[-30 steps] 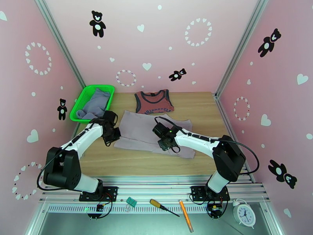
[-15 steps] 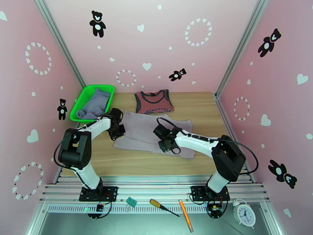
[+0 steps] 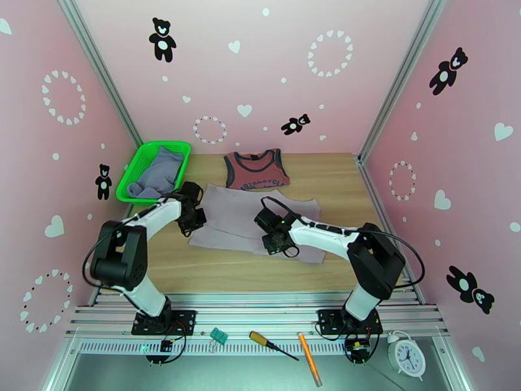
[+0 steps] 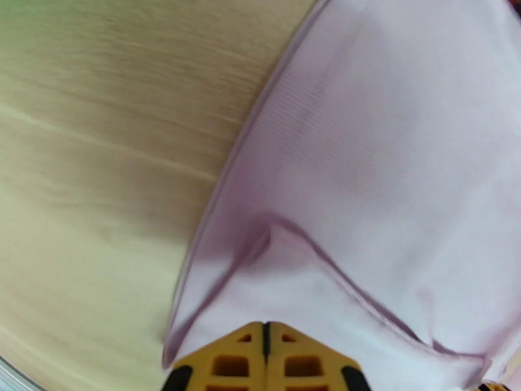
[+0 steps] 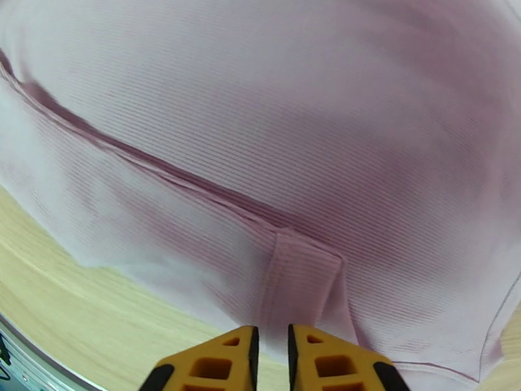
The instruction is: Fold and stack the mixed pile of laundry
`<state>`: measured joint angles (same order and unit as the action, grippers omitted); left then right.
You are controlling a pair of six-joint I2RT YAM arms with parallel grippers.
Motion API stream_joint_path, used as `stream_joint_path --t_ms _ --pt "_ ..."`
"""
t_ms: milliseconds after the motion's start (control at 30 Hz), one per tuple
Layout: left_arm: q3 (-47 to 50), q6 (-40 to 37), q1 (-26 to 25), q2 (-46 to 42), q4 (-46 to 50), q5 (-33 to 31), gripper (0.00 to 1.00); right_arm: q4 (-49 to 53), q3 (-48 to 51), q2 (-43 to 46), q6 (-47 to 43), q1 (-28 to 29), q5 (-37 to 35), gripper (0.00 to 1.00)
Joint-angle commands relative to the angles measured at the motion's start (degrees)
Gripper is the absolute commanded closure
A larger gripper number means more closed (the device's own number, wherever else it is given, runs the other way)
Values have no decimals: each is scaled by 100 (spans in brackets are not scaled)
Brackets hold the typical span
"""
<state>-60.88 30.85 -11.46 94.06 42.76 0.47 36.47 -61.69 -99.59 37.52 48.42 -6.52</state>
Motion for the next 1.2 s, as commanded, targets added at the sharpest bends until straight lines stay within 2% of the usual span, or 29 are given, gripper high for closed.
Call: stream_joint_path --t_ms 0,167,333,533,767,900,933,1033,1100,1167 --pt "359 119 -90 112 -55 -84 100 -13 -177 -343 107 36 38 83" --pt "877 299 -200 555 -549 164 100 184 -186 -679 227 18 -127 88" --pt "1373 589 -439 481 -583 217 100 425 143 -631 437 26 -274 89" --pt "2252 931 -578 -310 -422 254 100 337 942 -232 814 197 -217 89" --pt "2621 1174 -664 -1491 233 -10 100 392 1611 463 1085 372 -278 89" --pt "2660 1181 -663 -1831 245 -7 100 304 1748 732 1128 422 -286 88" --pt "2564 1138 -664 -1845 254 -45 98 266 1717 780 1074 418 -324 87" --pt "1924 952 -665 -1692 472 -337 79 446 1198 837 701 323 -472 80" --pt "1198 773 -638 -1517 735 -542 70 754 697 879 365 221 -656 72" --pt "380 571 -607 -1319 1042 -726 64 1056 175 956 -29 83 -729 68"
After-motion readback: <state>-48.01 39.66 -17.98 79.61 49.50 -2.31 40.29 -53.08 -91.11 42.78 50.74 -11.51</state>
